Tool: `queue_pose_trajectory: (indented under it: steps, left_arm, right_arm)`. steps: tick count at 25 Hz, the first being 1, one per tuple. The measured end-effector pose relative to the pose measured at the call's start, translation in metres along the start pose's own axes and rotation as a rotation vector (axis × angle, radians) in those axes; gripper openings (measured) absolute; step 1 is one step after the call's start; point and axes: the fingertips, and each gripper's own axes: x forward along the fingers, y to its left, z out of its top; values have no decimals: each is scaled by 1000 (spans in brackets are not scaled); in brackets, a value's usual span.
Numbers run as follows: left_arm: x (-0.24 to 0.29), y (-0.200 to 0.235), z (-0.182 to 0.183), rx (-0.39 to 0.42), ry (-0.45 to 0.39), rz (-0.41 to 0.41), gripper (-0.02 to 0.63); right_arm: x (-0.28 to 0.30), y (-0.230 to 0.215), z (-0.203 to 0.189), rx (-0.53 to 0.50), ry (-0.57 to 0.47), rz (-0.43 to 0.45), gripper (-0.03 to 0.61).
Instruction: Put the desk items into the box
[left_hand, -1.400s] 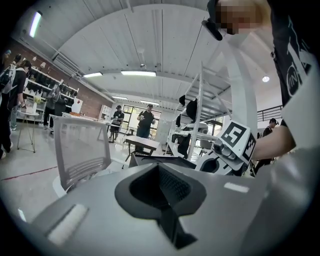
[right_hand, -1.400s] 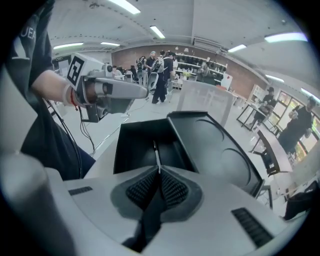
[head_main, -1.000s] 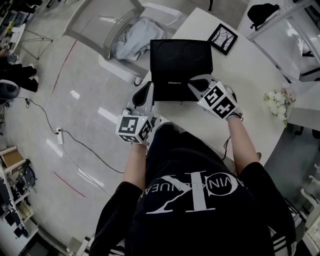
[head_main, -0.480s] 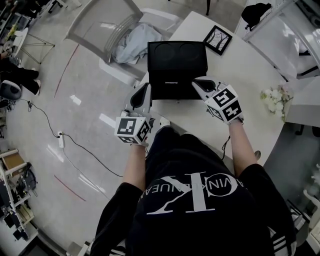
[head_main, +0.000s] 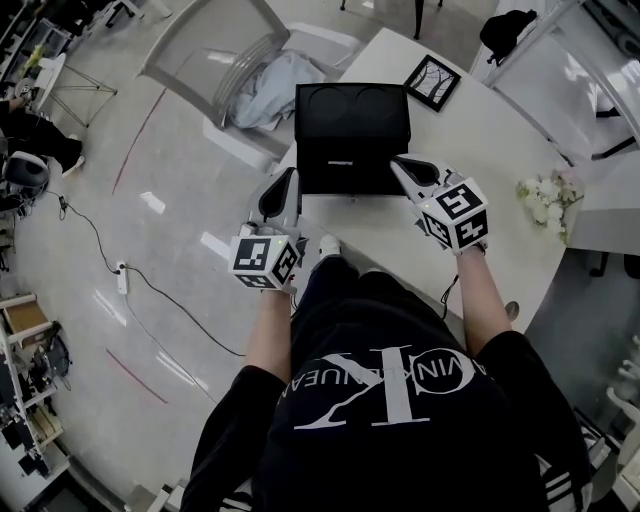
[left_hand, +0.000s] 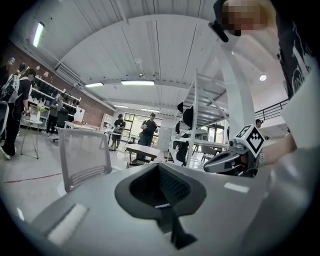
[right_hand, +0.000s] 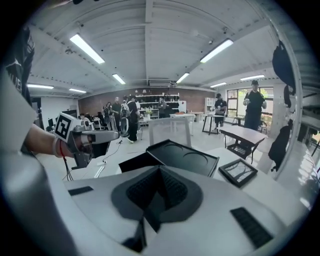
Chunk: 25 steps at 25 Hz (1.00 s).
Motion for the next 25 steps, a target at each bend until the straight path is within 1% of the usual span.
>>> queue_pose_trajectory:
  steps: [12,25]
  left_arm:
    - [-23,-13,5,4,-34,45,9]
    - [-48,-27,7,16,-61,90,9]
  right_arm:
    - [-33,1,7,6,-120,-69,14]
    - [-62,9,7,1,-211,-100,14]
